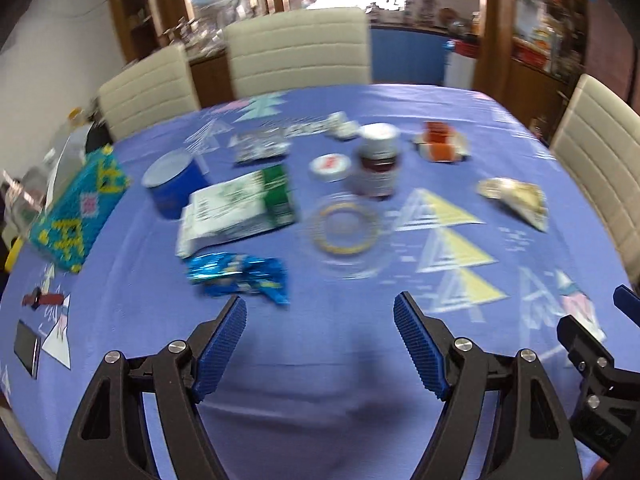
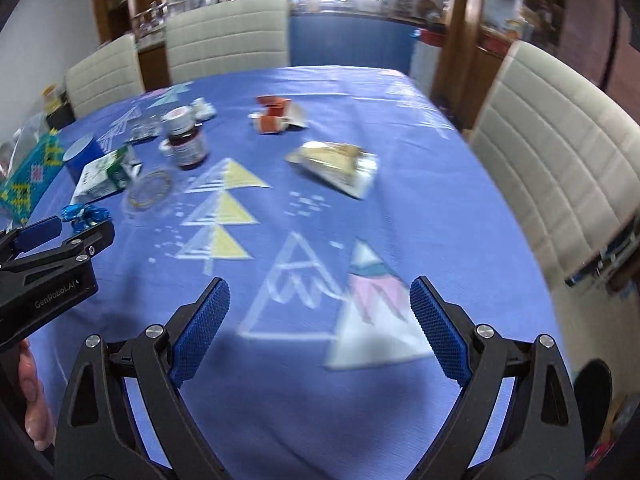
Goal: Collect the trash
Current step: 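Move both tools back over the table, then grasp the blue foil wrapper with the left tool while the right tool grasps the clear plastic lid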
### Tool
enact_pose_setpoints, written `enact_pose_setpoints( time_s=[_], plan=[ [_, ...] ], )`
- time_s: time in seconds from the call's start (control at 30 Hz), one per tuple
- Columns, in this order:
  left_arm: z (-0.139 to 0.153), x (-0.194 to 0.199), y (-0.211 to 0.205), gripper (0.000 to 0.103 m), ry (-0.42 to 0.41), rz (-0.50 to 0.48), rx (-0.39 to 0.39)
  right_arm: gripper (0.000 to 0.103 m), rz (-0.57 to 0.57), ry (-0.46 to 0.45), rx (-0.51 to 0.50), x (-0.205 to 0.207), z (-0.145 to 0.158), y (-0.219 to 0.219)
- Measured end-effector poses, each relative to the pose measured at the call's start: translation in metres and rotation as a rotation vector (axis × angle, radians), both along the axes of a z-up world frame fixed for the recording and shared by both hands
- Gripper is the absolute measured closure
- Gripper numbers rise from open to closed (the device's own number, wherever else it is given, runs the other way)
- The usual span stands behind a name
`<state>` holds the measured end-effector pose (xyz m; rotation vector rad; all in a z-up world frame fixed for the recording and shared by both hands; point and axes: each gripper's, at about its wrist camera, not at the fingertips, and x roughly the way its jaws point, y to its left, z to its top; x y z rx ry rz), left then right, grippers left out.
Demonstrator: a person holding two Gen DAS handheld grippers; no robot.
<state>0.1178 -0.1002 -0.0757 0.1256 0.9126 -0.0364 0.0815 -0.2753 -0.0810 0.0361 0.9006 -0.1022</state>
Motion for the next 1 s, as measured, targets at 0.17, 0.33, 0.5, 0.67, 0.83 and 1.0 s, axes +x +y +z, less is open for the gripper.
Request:
enact_pose_setpoints(
  time_s=[0.17, 0.33, 0.5, 0.67, 0.83, 1.0],
  plan=[
    [-0.022, 0.032, 0.051, 0.029, 0.074, 0.047, -0.054, 0.012, 0.076, 0.050, -0.052, 0.042, -0.012, 0.045],
    [-0.039, 0.052, 0.054, 0.028, 0.099, 0.034, -0.039, 0.012, 0.093, 0.067, -0.076, 0.058, -0.017, 0.063],
    [-0.044, 0.061, 0.059, 0.027, 0.105, 0.028, -0.036, 0.012, 0.098, 0.068, -0.091, 0.065, -0.016, 0.069],
    [-0.048, 0.067, 0.075, 0.034, 0.105, -0.014, -0.116, 0.012, 0.138, 0.076, -0.054, 0.077, -0.017, 0.078],
    [-0.042, 0.065, 0.084, 0.051, 0.065, -0.023, -0.110, 0.012, 0.188, 0.092, -0.025, 0.090, -0.023, 0.093],
    [-0.034, 0.066, 0.103, 0.054, 0.038, 0.021, -0.092, 0.012, 0.229, 0.104, -0.017, 0.102, -0.031, 0.111]
  ],
)
